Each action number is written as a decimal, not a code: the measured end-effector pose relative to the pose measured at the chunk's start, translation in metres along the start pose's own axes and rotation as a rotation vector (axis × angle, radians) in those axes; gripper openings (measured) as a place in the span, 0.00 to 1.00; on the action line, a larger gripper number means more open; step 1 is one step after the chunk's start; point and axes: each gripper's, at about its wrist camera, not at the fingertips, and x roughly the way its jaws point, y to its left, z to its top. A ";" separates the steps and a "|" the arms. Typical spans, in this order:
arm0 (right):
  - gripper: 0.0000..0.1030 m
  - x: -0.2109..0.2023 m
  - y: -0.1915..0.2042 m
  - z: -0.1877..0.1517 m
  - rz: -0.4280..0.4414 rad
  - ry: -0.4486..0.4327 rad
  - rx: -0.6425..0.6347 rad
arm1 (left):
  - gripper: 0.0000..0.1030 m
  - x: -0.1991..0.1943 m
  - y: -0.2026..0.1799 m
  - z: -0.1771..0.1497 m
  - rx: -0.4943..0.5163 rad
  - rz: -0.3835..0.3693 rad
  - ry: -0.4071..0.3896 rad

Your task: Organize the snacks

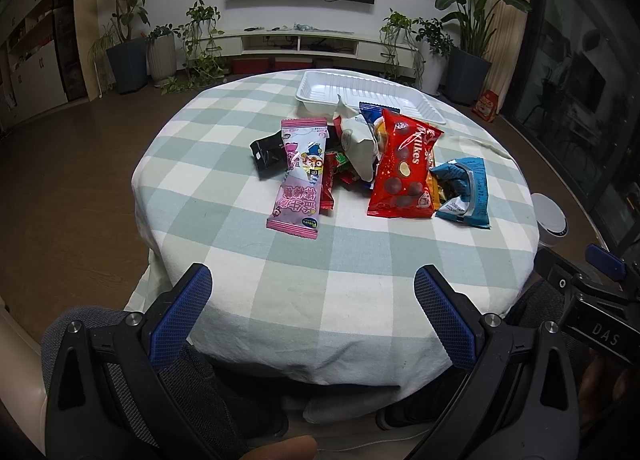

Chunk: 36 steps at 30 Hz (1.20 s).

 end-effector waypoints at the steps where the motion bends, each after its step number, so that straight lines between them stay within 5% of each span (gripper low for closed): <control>1: 0.96 0.000 0.000 0.000 0.000 0.001 0.000 | 1.00 0.000 0.000 0.000 0.000 0.001 0.000; 36: 0.96 0.004 0.007 -0.005 0.009 0.007 -0.002 | 1.00 0.004 -0.001 -0.002 -0.003 0.009 -0.002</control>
